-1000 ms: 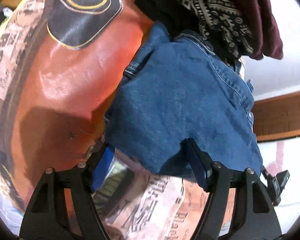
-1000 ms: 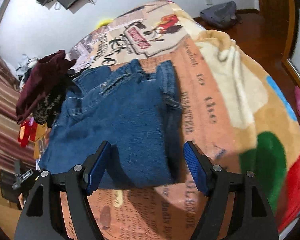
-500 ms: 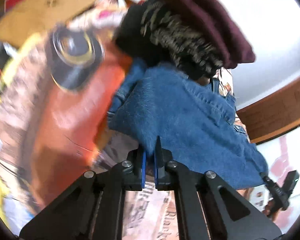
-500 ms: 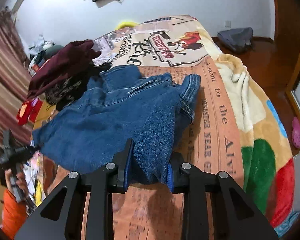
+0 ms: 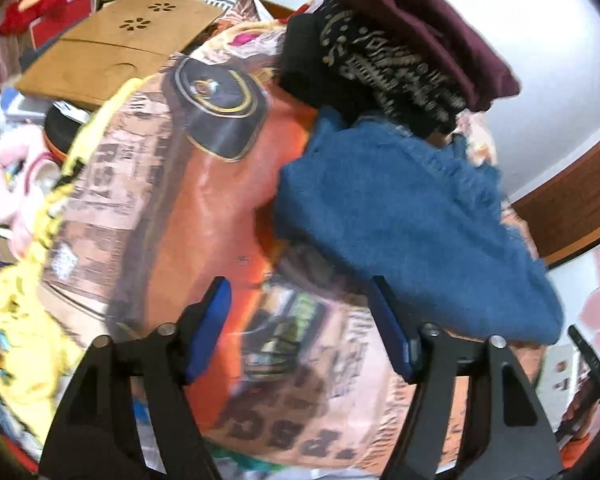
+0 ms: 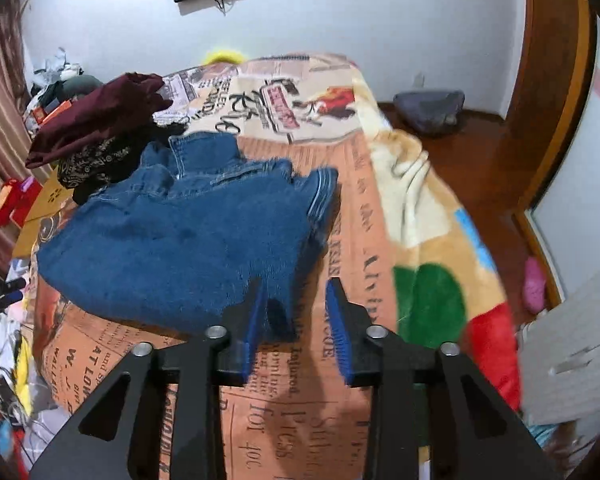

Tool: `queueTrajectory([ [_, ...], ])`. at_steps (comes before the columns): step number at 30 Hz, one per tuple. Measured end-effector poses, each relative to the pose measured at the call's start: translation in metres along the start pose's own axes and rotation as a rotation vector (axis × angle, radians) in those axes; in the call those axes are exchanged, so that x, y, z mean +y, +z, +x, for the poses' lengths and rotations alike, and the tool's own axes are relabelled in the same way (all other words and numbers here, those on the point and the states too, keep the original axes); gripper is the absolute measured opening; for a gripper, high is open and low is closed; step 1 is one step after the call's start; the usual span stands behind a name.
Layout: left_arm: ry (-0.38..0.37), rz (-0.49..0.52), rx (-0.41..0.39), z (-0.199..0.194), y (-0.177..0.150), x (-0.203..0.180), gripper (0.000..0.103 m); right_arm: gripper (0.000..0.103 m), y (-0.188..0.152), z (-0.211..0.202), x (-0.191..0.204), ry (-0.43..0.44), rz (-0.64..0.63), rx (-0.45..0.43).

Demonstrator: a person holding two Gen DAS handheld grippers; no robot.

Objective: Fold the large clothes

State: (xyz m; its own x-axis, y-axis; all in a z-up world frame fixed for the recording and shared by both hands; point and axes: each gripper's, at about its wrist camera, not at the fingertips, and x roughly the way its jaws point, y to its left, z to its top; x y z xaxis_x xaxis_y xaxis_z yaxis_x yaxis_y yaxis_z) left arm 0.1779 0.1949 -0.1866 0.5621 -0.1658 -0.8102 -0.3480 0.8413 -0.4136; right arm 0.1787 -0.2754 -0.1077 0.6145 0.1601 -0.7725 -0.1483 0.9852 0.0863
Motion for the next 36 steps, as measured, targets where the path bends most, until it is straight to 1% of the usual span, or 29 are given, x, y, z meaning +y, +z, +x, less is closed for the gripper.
queueTrajectory([
  [1, -0.016, -0.008, 0.008, 0.004, 0.001, -0.003, 0.069, 0.054, 0.005, -0.006, 0.0, -0.004, -0.003, -0.011],
  [2, -0.029, -0.02, 0.015, 0.008, 0.001, -0.004, 0.069, 0.063, 0.008, -0.01, 0.002, -0.015, -0.006, -0.03],
  [5, -0.099, -0.086, 0.049, 0.023, 0.004, -0.005, 0.069, 0.069, 0.019, -0.019, 0.011, -0.016, -0.034, -0.083],
  [8, -0.176, -0.165, 0.09, 0.044, 0.008, -0.005, 0.069, 0.069, 0.032, -0.015, 0.028, 0.026, -0.058, -0.083],
  [12, -0.218, -0.228, 0.118, 0.07, 0.014, -0.005, 0.069, 0.07, 0.045, 0.006, 0.057, 0.079, -0.104, -0.064],
  [14, -0.233, -0.261, 0.115, 0.081, 0.018, -0.003, 0.07, 0.07, 0.046, 0.019, 0.072, 0.099, -0.129, -0.049],
  [16, -0.282, -0.328, 0.116, 0.092, 0.021, 0.002, 0.07, 0.07, 0.047, 0.033, 0.086, 0.115, -0.156, -0.029],
  [17, -0.293, -0.352, 0.115, 0.097, 0.023, 0.004, 0.07, 0.07, 0.048, 0.046, 0.096, 0.125, -0.173, -0.01],
  [19, -0.296, -0.391, 0.1, 0.106, 0.026, 0.006, 0.069, 0.07, 0.046, 0.059, 0.107, 0.135, -0.191, 0.025],
  [21, -0.311, -0.418, 0.091, 0.116, 0.029, 0.005, 0.062, 0.07, 0.043, 0.078, 0.12, 0.152, -0.206, 0.074],
  [23, -0.309, -0.426, 0.073, 0.12, 0.031, 0.003, 0.054, 0.07, 0.037, 0.093, 0.132, 0.168, -0.225, 0.114],
  [24, -0.304, -0.425, 0.061, 0.12, 0.032, 0.001, 0.048, 0.07, 0.035, 0.097, 0.136, 0.172, -0.234, 0.127],
  [25, -0.29, -0.418, 0.054, 0.12, 0.034, -0.001, 0.044, 0.07, 0.033, 0.101, 0.141, 0.174, -0.245, 0.139],
  [26, -0.261, -0.403, 0.039, 0.117, 0.035, -0.006, 0.034, 0.07, 0.031, 0.104, 0.145, 0.175, -0.256, 0.15],
  [27, -0.233, -0.395, 0.012, 0.109, 0.037, -0.011, 0.029, 0.07, 0.03, 0.106, 0.148, 0.174, -0.266, 0.161],
  [28, -0.222, -0.386, -0.006, 0.105, 0.038, -0.014, 0.023, 0.07, 0.03, 0.107, 0.151, 0.173, -0.27, 0.166],
  [29, -0.207, -0.366, -0.034, 0.095, 0.04, -0.02, 0.02, 0.07, 0.029, 0.107, 0.154, 0.174, -0.277, 0.17],
  [33, -0.187, -0.263, -0.148, 0.045, 0.043, -0.046, 0.017, 0.07, 0.036, 0.098, 0.163, 0.186, -0.289, 0.155],
  [34, -0.177, -0.231, -0.181, 0.029, 0.042, -0.053, 0.017, 0.07, 0.038, 0.095, 0.166, 0.199, -0.289, 0.152],
  [36, -0.168, -0.184, -0.245, -0.001, 0.039, -0.063, 0.017, 0.07, 0.04, 0.089, 0.177, 0.254, -0.28, 0.162],
])
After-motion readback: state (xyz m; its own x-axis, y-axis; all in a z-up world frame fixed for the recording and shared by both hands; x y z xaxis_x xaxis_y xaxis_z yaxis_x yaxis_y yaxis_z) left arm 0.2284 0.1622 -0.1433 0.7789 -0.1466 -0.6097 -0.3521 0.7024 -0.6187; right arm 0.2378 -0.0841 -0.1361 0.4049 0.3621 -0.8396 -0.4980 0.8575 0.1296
